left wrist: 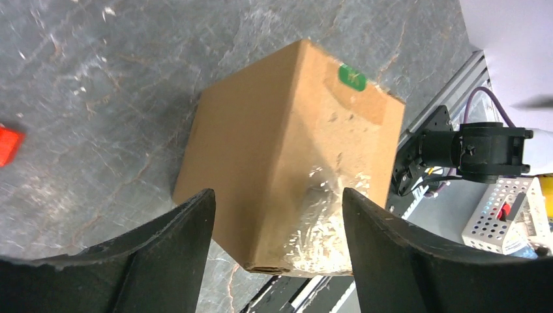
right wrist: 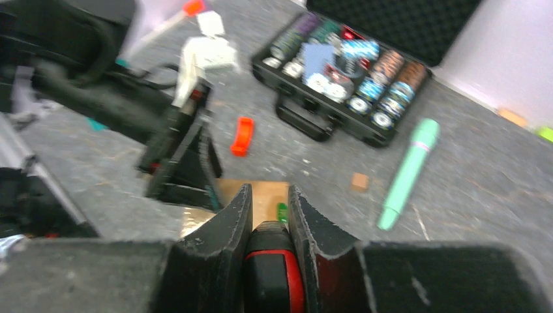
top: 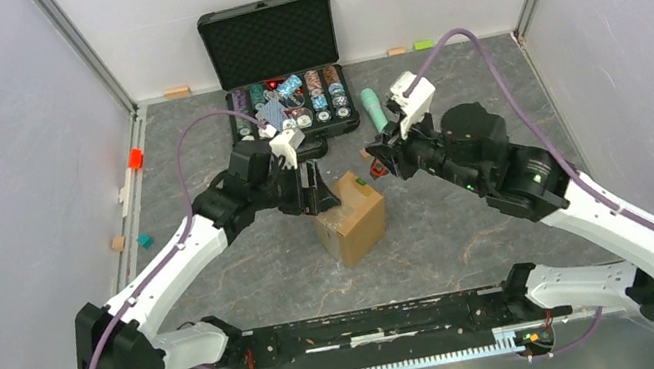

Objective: Unpack the express box

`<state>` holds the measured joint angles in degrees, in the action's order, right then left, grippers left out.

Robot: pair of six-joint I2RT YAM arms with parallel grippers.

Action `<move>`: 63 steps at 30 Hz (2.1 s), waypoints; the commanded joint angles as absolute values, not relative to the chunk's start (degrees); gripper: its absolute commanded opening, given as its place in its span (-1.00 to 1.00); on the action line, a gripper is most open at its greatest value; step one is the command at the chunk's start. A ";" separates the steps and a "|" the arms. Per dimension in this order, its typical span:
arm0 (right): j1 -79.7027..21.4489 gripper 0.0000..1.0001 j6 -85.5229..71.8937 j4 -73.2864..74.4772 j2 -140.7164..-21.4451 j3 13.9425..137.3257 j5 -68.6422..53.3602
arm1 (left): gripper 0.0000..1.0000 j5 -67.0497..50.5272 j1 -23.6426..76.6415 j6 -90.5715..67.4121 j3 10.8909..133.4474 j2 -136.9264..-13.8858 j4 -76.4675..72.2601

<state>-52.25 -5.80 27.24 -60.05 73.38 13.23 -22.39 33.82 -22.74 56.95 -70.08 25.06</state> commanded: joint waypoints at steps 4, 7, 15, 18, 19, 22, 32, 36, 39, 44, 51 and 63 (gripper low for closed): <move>-55.57 -1.00 -11.28 13.86 -54.36 66.59 -1.25 | 0.43 -22.07 33.93 -33.56 50.87 -68.91 18.13; -59.20 -1.00 -10.80 10.51 -54.53 63.43 0.72 | 0.36 -18.65 35.50 -38.24 48.63 -67.16 17.40; -65.68 -1.00 -8.12 2.36 -53.39 56.19 7.88 | 0.23 -12.72 40.42 -46.03 46.26 -64.15 16.35; -66.72 -1.00 -6.84 0.44 -52.54 53.53 9.17 | 0.22 -12.30 40.65 -45.93 46.45 -64.38 17.20; -67.07 -1.00 -6.25 -1.56 -52.25 52.65 9.64 | 0.22 -12.22 40.69 -45.88 46.45 -64.47 17.40; -68.31 -1.00 -4.40 -5.17 -51.23 49.81 11.18 | 0.22 -12.35 40.72 -45.79 46.36 -64.69 17.38; -71.87 -1.00 1.55 -12.38 -50.93 45.84 15.22 | 0.21 -12.70 40.71 -45.35 46.06 -64.66 18.06; -72.32 -1.00 2.18 -12.25 -52.20 46.15 15.96 | 0.21 -12.66 40.69 -45.35 45.97 -64.54 18.02; -72.51 -1.00 2.42 -12.13 -52.70 46.08 16.10 | 0.21 -12.66 40.72 -45.25 46.01 -64.48 18.35; -72.64 -1.00 2.29 -11.56 -53.23 45.79 16.10 | 0.21 -12.76 40.69 -45.09 45.88 -64.56 18.37; -72.70 -1.00 1.67 -11.25 -53.43 45.44 15.99 | 0.20 -12.75 40.72 -45.03 45.69 -64.64 18.45; -72.69 -1.00 1.83 -10.32 -53.54 44.07 16.65 | 0.20 -12.74 40.77 -45.02 45.70 -64.70 18.54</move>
<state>-72.38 1.39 -8.23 -53.95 44.71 15.33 -14.04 40.38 -43.92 46.85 -64.75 16.14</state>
